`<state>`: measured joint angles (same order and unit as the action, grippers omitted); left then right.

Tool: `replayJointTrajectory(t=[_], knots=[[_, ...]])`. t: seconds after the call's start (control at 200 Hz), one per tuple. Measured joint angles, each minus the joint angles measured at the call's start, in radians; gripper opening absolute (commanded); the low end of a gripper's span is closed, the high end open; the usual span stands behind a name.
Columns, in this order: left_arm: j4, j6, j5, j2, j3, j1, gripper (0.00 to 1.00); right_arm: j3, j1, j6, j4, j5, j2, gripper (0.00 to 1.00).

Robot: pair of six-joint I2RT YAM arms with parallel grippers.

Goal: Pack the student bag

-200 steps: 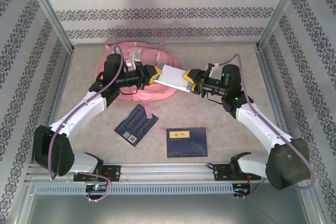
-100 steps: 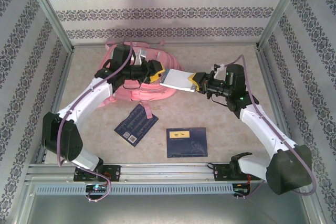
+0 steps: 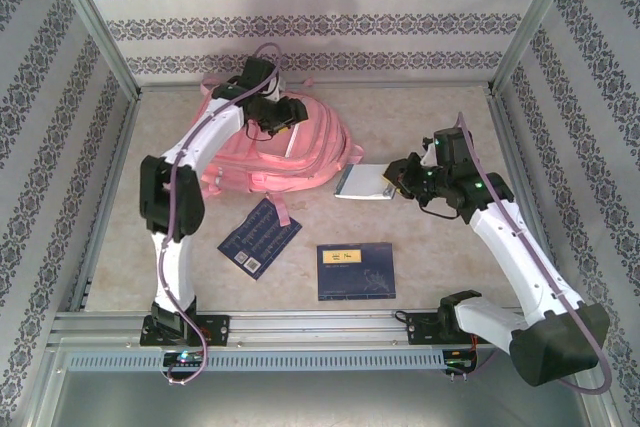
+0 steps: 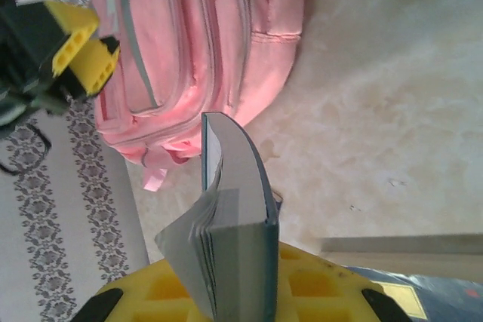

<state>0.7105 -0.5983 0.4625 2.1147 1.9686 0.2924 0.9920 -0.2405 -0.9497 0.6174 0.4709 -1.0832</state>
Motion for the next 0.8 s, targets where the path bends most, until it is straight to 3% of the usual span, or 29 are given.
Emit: replayJointTrajectory(t=[0.11, 0.32, 0.48, 0.575, 0.799], knots=[[0.018, 0.03, 0.004, 0.102, 0.103, -0.005, 0.45, -0.012, 0.006, 0.014, 0.032, 0.0, 0.018, 0.0], [-0.005, 0.026, 0.092, 0.167, 0.149, -0.01, 0.22, -0.05, 0.016, 0.034, 0.069, 0.002, 0.035, 0.0], [-0.016, 0.022, 0.127, 0.175, 0.146, -0.008, 0.17, -0.072, 0.016, 0.039, 0.071, 0.004, 0.029, 0.0], [-0.014, 0.024, 0.119, 0.18, 0.145, -0.007, 0.0, -0.072, 0.016, 0.041, 0.068, 0.004, 0.017, 0.0], [-0.007, -0.005, 0.087, 0.179, 0.146, -0.005, 0.0, -0.06, 0.016, 0.069, 0.074, -0.036, 0.002, 0.0]])
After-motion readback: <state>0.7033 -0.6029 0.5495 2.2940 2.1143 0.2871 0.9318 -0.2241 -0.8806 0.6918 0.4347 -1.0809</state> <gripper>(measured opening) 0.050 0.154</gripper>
